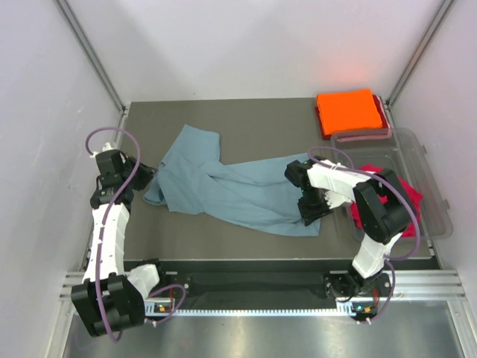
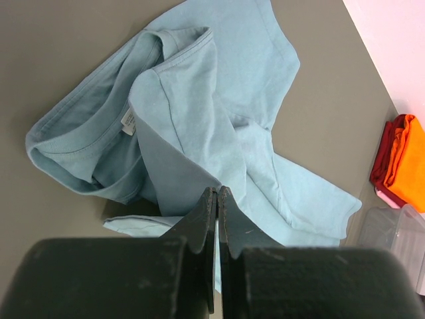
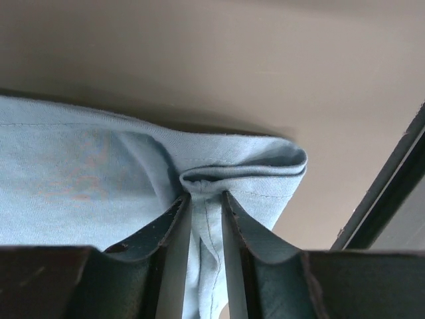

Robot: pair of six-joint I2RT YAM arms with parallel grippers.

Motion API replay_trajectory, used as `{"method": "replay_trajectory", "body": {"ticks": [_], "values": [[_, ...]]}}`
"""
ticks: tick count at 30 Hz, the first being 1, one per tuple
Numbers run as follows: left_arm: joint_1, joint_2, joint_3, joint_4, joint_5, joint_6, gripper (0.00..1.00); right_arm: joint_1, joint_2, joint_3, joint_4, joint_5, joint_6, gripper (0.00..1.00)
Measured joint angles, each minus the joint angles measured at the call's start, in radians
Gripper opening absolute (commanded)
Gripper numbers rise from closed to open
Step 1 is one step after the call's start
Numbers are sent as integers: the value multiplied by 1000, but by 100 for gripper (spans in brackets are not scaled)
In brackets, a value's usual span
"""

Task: Fold and stack the t-shirts
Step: Flatten the tshirt out

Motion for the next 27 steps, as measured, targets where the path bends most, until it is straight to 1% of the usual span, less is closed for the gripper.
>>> {"method": "replay_trajectory", "body": {"ticks": [7,11,13,16,18,20,27], "values": [[0,0,0,0,0,0,0,-1,-2,0,0,2,1,34],[0,0,0,0,0,0,0,-1,-3,0,2,13,0,38],[0,0,0,0,0,0,0,-1,-3,0,3,17,-3,35],[0,0,0,0,0,0,0,-1,-4,0,13,26,-6,26],[0,0,0,-1,0,0,0,-2,-8,-2,29,32,-6,22],[0,0,0,-1,0,0,0,-2,-19,-8,37,34,-3,23],[-1,0,0,-1,0,0,0,-2,-56,-8,44,37,2,29]]}}
